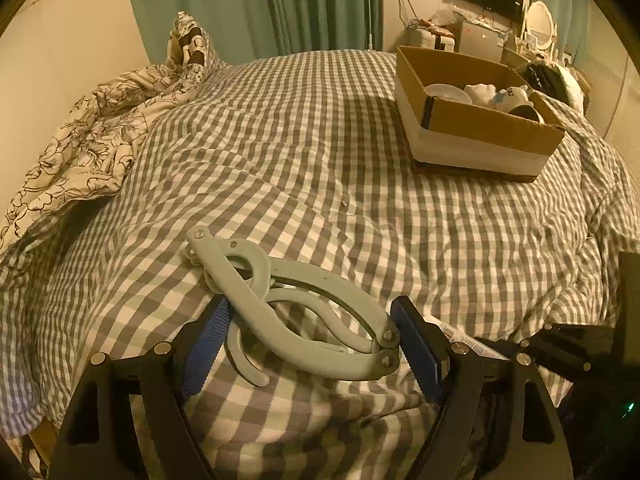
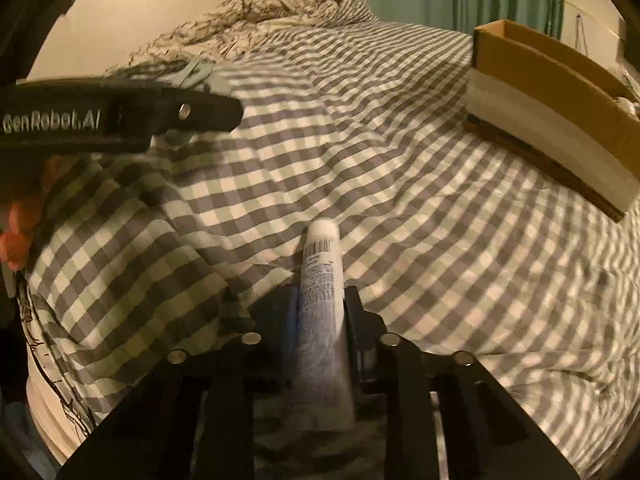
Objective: Organize objects
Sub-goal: 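Grasp the white tube with the right tool while the left tool holds the hanger, then carry the hanger and white tube into the box and open both tools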
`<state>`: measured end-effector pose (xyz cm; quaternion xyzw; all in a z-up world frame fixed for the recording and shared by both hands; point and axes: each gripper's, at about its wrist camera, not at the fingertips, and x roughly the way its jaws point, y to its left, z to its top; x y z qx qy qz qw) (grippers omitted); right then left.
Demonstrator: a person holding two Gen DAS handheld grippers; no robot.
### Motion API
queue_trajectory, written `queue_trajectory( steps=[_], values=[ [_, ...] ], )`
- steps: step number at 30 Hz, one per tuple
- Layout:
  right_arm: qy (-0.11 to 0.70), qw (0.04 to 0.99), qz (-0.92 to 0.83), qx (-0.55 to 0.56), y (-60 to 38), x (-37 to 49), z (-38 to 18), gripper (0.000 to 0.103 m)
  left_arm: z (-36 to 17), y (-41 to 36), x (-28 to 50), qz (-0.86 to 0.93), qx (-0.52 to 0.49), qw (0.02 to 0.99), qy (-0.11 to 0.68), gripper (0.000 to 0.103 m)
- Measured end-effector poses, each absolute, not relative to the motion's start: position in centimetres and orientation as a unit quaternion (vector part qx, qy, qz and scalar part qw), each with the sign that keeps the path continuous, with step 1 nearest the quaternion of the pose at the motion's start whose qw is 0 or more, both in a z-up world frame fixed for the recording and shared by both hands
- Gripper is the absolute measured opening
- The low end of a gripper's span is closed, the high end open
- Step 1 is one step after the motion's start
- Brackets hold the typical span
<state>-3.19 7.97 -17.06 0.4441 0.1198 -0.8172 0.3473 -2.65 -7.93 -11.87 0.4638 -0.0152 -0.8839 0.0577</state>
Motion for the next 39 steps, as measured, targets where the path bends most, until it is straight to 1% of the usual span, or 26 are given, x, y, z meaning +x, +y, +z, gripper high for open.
queue_trajectory(
  steps=[4, 21, 30, 39],
  values=[
    [0.111, 0.333, -0.83, 0.434, 9.3, -3.4, -15.7, 0.019, -11.2, -6.7, -2.5, -0.888, 0.458, 0.045, -0.02, 0.083],
    [0.08, 0.265, -0.888, 0.367, 16.2, -4.6, -8.7, 0.019, -9.2, -2.5, -2.9, -0.897, 0.44, -0.006, -0.029, 0.083],
    [0.089, 0.242, -0.91, 0.325, 18.5, -6.9, -4.7, 0.019, -7.3, 0.2, -5.6, -0.906, 0.42, -0.033, -0.039, 0.083],
    [0.095, 0.217, -0.927, 0.291, 20.2, -11.5, -0.8, 0.019, -4.1, 3.3, -10.6, -0.921, 0.382, -0.062, -0.044, 0.083]
  ],
)
